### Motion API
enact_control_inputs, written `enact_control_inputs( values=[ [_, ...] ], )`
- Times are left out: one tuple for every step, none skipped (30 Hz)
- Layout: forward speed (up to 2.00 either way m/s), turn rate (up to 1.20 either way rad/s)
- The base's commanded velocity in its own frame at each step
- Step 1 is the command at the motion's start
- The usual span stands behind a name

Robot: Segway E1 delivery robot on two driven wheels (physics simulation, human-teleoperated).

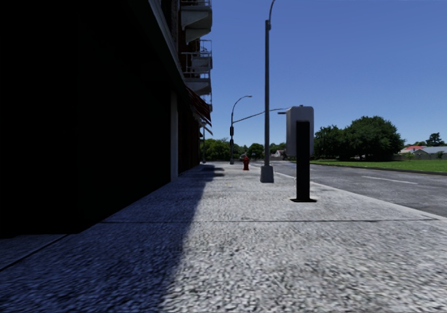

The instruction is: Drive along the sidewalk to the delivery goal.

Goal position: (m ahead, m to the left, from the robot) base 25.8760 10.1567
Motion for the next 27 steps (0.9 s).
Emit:
enact_control_inputs(
  values=[
    [2.00, 0.00],
    [2.00, 0.00],
    [2.00, 0.00],
    [2.00, 0.00],
    [2.00, 0.00],
    [2.00, 0.00],
    [2.00, 0.00],
    [2.00, 0.00],
    [2.00, 0.00],
    [2.00, 0.00],
    [2.00, 0.00],
    [2.00, 0.00],
    [2.00, 0.00],
    [2.00, 0.00],
    [2.00, 0.00],
    [2.00, 0.00],
    [2.00, 0.00],
    [2.00, 0.00],
    [2.00, 0.00],
    [2.00, 0.00],
    [2.00, 0.00],
    [2.00, 0.00],
    [2.00, 0.00],
    [2.00, 0.00],
    [2.00, 0.00],
    [2.00, 0.00],
    [2.00, 0.00]
  ],
)
